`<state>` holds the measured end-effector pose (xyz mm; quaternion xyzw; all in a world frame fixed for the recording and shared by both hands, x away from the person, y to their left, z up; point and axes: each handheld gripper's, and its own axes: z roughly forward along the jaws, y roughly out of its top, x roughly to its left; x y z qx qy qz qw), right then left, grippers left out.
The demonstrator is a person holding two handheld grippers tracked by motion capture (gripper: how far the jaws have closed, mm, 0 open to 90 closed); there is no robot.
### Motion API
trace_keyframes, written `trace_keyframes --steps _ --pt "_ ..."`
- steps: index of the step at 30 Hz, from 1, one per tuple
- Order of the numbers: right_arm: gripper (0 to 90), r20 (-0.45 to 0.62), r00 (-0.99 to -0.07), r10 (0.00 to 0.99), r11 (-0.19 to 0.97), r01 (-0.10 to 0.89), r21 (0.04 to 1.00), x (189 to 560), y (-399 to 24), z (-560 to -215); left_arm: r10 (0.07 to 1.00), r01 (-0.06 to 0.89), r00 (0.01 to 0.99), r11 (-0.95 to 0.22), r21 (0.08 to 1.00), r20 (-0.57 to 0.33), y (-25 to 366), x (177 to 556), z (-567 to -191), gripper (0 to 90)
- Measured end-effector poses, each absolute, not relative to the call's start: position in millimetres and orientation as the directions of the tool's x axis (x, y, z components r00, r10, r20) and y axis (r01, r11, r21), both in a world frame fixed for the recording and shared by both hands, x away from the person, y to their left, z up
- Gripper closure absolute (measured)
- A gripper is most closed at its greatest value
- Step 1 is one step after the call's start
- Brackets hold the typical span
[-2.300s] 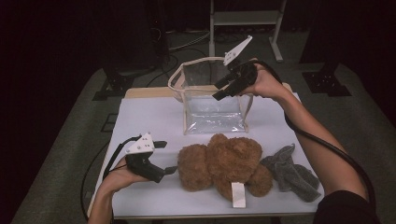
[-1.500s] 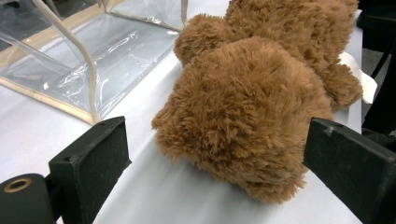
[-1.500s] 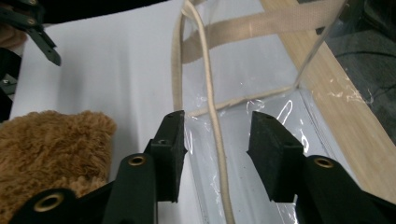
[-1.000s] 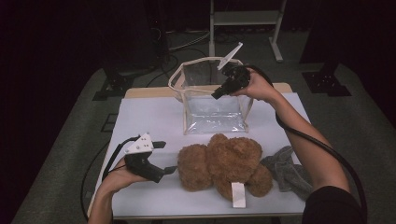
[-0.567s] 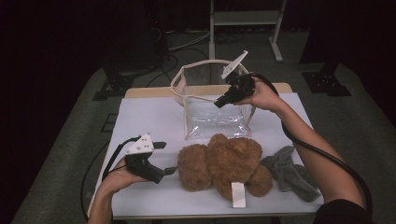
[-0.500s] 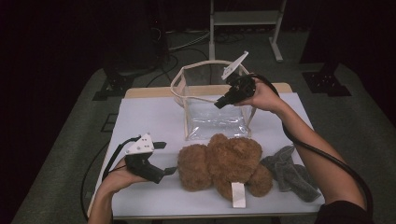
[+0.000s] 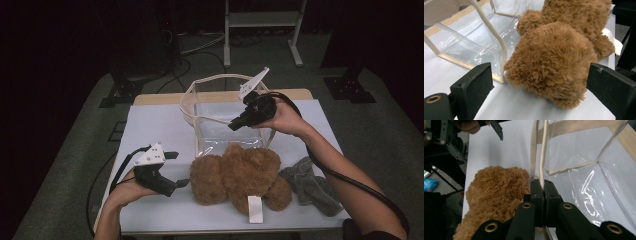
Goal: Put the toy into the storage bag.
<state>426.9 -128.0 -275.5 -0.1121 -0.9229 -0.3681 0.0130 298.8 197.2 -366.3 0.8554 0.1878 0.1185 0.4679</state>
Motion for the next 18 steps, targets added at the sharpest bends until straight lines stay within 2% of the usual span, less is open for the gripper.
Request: trace_keyframes --steps 5,8,9,12,15,16,18 --pt "86.9 0.109 -0.973 0.204 0.706 0.224 0.672 426 -127 -276 0.431 0.209 0.902 -0.488 0.847 0.026 198 298 -366 6.1" --pt "83.7 0.120 -0.968 0.219 0.699 0.241 0.673 428 -130 -277 0.432 0.209 0.902 -0.489 0.847 0.027 198 299 -366 6.1" --pt "70.6 0.113 -0.967 0.227 0.688 0.241 0.684 428 -132 -275 0.433 0.210 0.901 -0.487 0.848 0.025 198 298 -366 6.0" --pt "66.3 0.108 -0.969 0.223 0.685 0.234 0.690 427 -134 -272 0.434 0.211 0.901 -0.488 0.847 0.025 198 298 -366 6.1" --pt "51.8 0.103 -0.973 0.209 0.674 0.219 0.705 423 -138 -265 0.432 0.207 0.901 -0.488 0.848 0.029 198 299 -365 6.1" --pt "51.8 0.103 -0.973 0.209 0.674 0.219 0.705 423 -138 -265 0.432 0.207 0.901 -0.488 0.848 0.029 198 299 -365 6.1" --pt "46.1 0.100 -0.975 0.199 0.663 0.209 0.719 421 -141 -261 0.433 0.207 0.901 -0.488 0.848 0.029 198 298 -365 6.1"
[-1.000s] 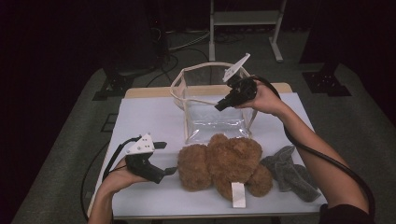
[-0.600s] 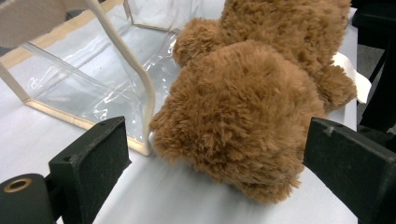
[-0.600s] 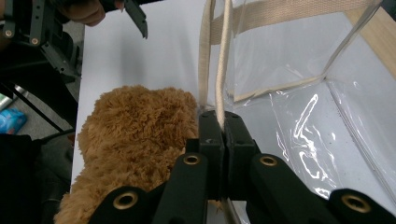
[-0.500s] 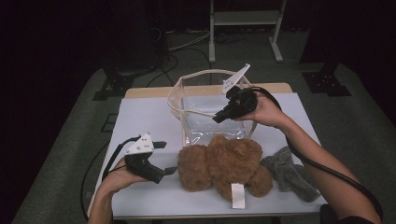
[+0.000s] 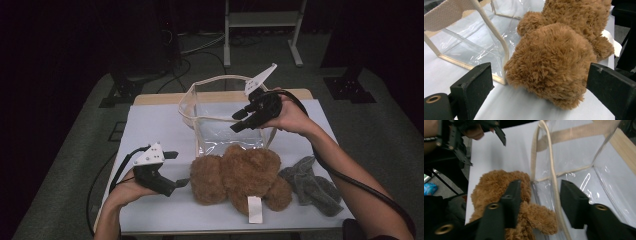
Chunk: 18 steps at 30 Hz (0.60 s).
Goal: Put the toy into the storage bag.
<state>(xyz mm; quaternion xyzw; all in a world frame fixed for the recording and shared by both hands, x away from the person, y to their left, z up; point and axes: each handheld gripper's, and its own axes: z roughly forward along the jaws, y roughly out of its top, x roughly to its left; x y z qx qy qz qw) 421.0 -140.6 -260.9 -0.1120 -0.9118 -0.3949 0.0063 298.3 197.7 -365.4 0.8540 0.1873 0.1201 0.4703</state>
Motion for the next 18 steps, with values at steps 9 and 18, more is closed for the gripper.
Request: trace_keyframes --steps 9,18 --pt "35.6 0.106 -0.980 0.170 0.636 0.192 0.747 403 -148 -248 0.438 0.208 0.898 -0.488 0.848 0.032 199 299 -367 6.1" --pt "33.5 0.102 -0.988 0.119 0.635 0.155 0.757 385 -144 -247 0.446 0.216 0.895 -0.481 0.850 0.025 200 300 -368 6.0"
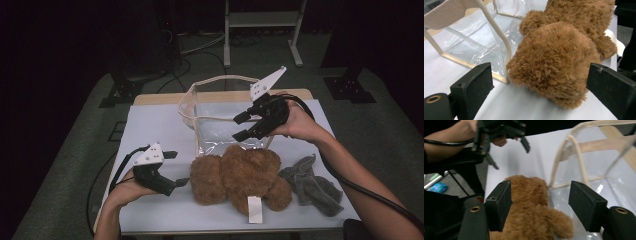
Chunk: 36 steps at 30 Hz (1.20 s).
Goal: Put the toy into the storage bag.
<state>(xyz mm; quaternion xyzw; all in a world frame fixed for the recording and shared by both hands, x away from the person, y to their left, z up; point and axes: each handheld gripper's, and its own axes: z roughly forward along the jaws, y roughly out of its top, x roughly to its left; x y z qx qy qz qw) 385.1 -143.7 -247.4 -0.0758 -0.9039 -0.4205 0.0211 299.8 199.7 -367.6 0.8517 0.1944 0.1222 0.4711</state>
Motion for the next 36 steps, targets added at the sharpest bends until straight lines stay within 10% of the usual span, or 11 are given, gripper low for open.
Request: trace_keyframes --steps 36 --pt "25.9 0.060 -0.995 0.080 0.767 0.099 0.634 346 -127 -330 0.438 0.225 0.899 -0.486 0.845 0.013 201 300 -370 6.1"
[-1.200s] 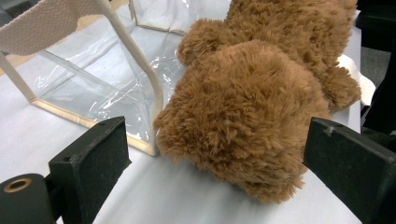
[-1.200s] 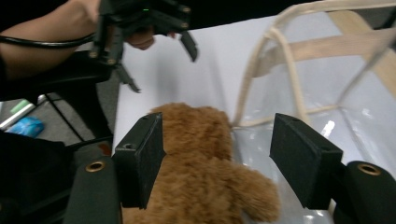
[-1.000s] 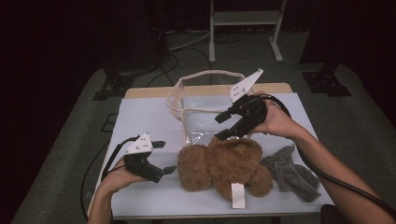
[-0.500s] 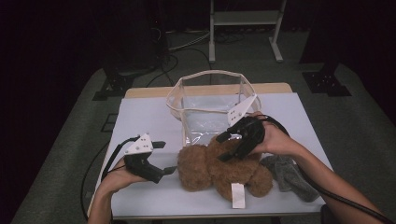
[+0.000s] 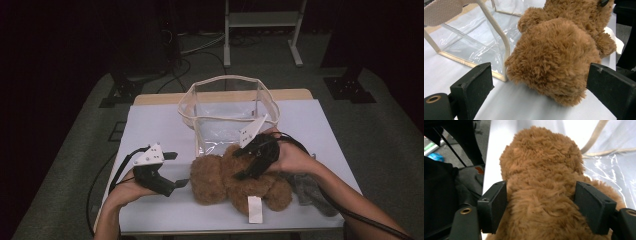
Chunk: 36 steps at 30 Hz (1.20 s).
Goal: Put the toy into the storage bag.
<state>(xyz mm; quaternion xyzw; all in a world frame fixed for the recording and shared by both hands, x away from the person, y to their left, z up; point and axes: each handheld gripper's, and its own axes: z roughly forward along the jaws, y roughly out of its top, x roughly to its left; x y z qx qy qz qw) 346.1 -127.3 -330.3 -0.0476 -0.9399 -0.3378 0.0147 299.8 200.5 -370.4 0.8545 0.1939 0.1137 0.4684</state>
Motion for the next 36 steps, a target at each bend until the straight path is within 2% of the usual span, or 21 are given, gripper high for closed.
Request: trace_keyframes --steps 9,21,36 --pt "23.7 0.052 -0.993 0.104 0.768 0.113 0.631 346 -137 -335 0.438 0.227 0.899 -0.487 0.843 0.011 202 300 -370 6.0" --pt "13.6 0.049 -0.993 0.107 0.797 0.115 0.594 342 -136 -357 0.434 0.228 0.901 -0.493 0.840 0.009 200 300 -371 6.0" --pt "9.5 0.045 -0.994 0.101 0.818 0.109 0.565 337 -131 -370 0.432 0.228 0.902 -0.491 0.841 0.008 201 300 -370 6.1"
